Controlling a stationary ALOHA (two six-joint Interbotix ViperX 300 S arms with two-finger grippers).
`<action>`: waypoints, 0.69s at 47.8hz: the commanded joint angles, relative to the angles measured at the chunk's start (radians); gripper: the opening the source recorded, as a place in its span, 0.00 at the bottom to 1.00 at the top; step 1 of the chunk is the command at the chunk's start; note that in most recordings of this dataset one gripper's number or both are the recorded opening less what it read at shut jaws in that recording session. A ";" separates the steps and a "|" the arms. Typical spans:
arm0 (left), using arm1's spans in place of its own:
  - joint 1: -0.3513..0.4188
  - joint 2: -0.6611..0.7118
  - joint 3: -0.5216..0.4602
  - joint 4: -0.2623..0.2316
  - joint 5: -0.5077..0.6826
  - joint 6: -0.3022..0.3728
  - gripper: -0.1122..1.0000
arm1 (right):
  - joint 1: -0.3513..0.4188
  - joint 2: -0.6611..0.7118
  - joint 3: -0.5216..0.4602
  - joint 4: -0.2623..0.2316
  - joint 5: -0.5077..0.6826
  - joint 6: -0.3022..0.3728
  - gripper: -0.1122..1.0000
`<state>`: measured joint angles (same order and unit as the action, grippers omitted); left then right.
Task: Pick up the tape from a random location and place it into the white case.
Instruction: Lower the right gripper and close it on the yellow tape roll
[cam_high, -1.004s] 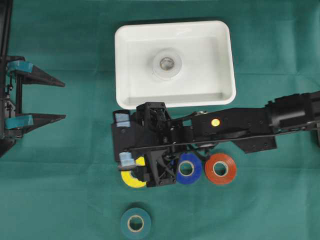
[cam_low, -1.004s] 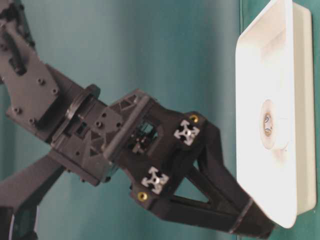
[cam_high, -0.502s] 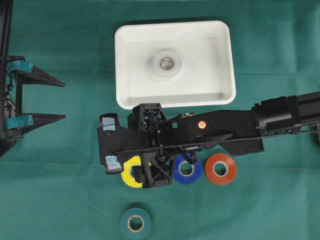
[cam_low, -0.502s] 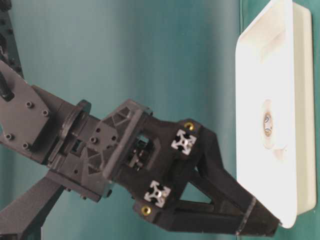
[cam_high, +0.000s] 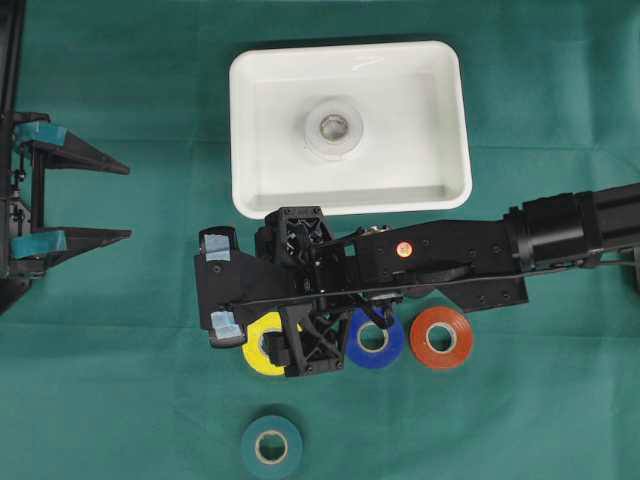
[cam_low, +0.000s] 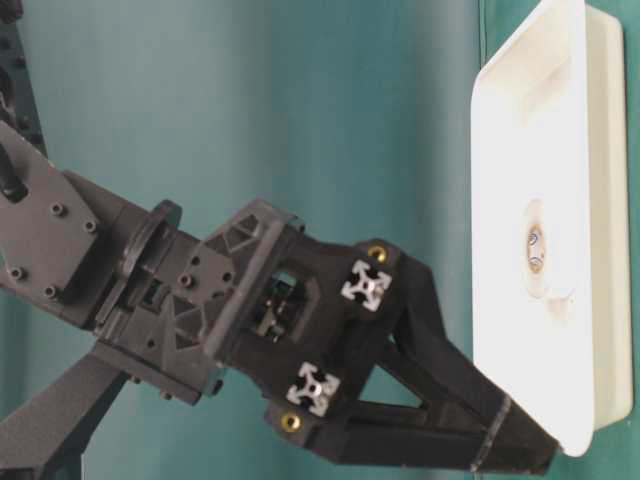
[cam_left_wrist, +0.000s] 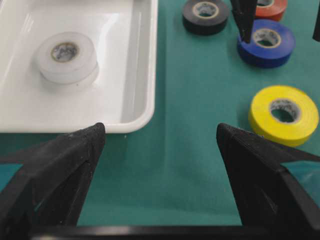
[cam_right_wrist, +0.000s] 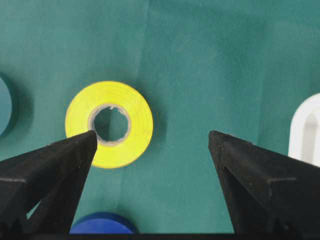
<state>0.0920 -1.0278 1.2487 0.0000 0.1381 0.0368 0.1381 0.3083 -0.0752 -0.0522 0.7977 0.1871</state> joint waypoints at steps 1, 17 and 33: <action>0.002 0.009 -0.012 -0.002 -0.006 -0.002 0.94 | 0.005 -0.018 -0.025 0.003 -0.005 0.003 0.92; 0.002 0.009 -0.014 -0.002 -0.006 -0.002 0.94 | 0.005 -0.020 -0.023 0.003 -0.005 0.003 0.92; 0.002 0.009 -0.012 -0.002 -0.006 -0.002 0.94 | 0.009 0.018 -0.020 0.003 -0.009 0.005 0.92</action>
<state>0.0905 -1.0278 1.2487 0.0000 0.1381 0.0368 0.1411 0.3344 -0.0752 -0.0522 0.7977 0.1902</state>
